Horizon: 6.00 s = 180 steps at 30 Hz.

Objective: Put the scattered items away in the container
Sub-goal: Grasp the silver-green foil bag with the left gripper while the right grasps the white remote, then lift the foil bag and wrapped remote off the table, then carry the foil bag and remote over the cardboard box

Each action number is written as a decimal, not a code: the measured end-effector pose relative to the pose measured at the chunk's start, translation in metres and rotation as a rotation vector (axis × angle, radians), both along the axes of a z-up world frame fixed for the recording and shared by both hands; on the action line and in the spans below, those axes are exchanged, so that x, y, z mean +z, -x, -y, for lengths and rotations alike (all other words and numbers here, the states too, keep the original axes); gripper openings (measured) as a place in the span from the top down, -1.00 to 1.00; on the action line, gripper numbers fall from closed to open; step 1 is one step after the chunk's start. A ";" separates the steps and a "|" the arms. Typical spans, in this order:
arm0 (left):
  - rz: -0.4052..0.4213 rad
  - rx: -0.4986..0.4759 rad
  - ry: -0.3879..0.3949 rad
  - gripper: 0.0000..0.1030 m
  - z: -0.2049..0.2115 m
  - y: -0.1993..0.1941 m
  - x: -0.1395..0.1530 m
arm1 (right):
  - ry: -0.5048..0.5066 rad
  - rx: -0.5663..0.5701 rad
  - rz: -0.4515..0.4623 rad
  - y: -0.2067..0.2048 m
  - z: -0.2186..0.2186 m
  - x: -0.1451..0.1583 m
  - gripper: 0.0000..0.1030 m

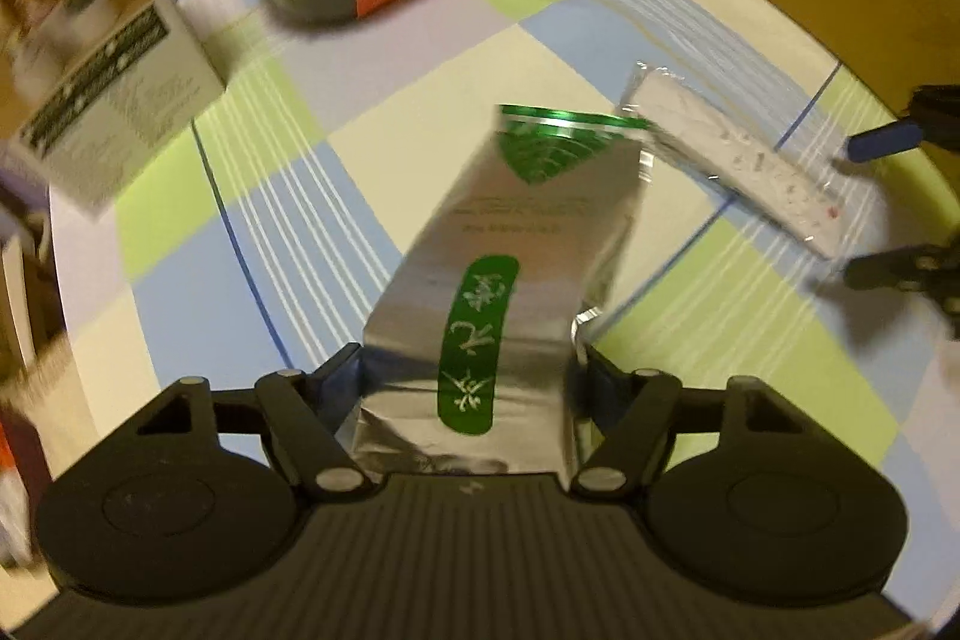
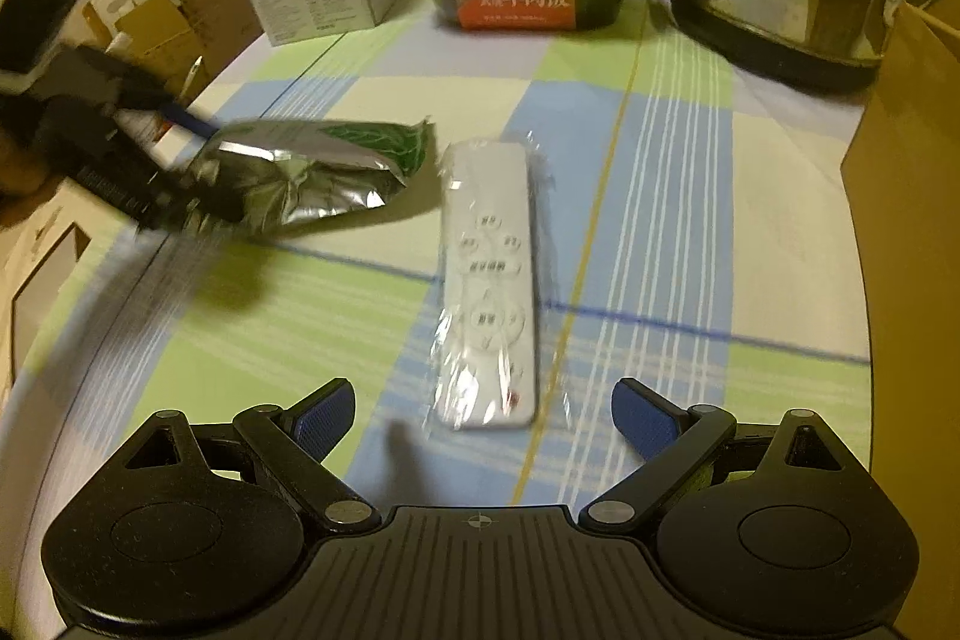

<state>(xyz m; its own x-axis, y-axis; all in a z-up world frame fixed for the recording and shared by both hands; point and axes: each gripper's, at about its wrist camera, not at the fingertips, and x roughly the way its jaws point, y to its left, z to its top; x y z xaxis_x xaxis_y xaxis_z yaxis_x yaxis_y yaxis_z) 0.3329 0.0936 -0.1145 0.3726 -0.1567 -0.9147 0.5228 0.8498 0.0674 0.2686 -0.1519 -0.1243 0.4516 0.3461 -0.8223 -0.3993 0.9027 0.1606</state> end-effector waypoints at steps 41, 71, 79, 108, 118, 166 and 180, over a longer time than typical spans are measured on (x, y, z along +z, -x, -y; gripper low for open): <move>0.012 0.533 0.091 -0.36 0.111 0.214 0.014 | 0.112 -0.058 -0.089 0.116 0.045 0.002 0.17; -0.211 0.311 0.210 -0.60 0.108 0.165 0.031 | 0.026 -0.076 -0.073 0.161 0.085 0.036 -0.60; -0.306 0.270 0.195 -0.60 0.112 0.137 0.009 | 0.035 -0.064 -0.098 0.156 0.079 0.022 -0.60; -0.301 0.158 0.155 0.11 0.112 0.149 0.000 | 0.035 -0.048 -0.096 0.149 0.076 0.009 -0.60; -0.316 0.134 0.108 0.04 0.116 0.146 -0.006 | 0.034 -0.044 -0.096 0.151 0.075 0.007 -0.60; -0.168 0.211 0.145 0.23 0.113 0.191 0.011 | 0.089 0.013 0.036 0.145 0.060 0.001 0.20; -0.108 0.216 0.123 0.23 0.125 0.202 0.032 | 0.071 -0.006 0.066 0.154 0.061 0.030 0.20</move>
<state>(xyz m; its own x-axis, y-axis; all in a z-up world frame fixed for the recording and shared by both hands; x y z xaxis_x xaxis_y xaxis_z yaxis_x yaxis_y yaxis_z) 0.1309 -0.0311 -0.0825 0.3105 -0.1971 -0.9299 0.3275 0.9406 -0.0900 0.1149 -0.2129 -0.0945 0.5073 0.2849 -0.8133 -0.4012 0.9134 0.0697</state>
